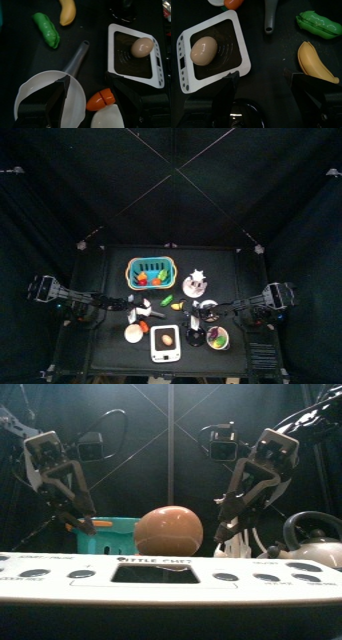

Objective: Grab egg

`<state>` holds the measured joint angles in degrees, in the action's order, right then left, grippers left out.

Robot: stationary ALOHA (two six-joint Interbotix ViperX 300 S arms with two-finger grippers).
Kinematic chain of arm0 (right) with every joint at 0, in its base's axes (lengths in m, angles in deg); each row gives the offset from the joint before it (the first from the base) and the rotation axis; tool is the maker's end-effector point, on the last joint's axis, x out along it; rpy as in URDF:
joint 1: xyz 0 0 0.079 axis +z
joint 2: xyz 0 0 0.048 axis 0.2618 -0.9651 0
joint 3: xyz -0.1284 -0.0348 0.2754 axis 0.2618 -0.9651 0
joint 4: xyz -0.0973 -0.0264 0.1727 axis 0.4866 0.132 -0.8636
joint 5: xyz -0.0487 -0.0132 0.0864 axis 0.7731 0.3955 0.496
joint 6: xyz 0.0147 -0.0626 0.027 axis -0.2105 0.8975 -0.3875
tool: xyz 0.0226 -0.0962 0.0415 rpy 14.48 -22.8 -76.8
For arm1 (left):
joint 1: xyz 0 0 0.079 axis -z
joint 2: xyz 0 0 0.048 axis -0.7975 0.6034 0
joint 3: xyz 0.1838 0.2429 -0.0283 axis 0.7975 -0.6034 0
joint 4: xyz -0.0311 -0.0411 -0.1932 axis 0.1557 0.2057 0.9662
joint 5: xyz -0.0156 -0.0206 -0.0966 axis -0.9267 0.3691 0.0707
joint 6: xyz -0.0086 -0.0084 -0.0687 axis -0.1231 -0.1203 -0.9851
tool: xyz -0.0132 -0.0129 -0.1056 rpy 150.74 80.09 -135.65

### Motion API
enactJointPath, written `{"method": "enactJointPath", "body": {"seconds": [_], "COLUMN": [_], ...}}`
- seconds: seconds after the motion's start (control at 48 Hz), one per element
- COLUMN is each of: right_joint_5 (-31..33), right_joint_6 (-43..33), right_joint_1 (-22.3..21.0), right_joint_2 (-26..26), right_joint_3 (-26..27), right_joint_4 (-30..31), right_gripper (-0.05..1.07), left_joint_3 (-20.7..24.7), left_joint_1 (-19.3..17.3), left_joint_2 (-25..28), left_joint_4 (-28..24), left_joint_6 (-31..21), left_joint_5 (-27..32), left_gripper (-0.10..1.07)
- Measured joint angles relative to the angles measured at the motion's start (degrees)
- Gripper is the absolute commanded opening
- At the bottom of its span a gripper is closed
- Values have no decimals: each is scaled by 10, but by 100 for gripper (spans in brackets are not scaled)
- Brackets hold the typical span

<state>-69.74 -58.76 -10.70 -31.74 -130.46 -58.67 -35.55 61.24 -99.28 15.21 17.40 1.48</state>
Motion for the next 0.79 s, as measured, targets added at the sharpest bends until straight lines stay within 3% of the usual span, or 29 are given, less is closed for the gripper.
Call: {"method": "enactJointPath", "body": {"seconds": [0.229,0.438,0.792], "right_joint_5": [1,1,1], "right_joint_6": [-1,-1,-1], "right_joint_1": [1,3,17], "right_joint_2": [4,5,5], "right_joint_3": [-12,-16,-15], "right_joint_4": [-11,-14,-33], "right_gripper": [100,100,100], "left_joint_3": [76,117,173], "left_joint_1": [66,124,129], "left_joint_2": [104,147,226], "left_joint_4": [-66,-112,-126], "left_joint_6": [0,0,-1], "left_joint_5": [-63,-122,-138], "left_gripper": [101,101,101]}}
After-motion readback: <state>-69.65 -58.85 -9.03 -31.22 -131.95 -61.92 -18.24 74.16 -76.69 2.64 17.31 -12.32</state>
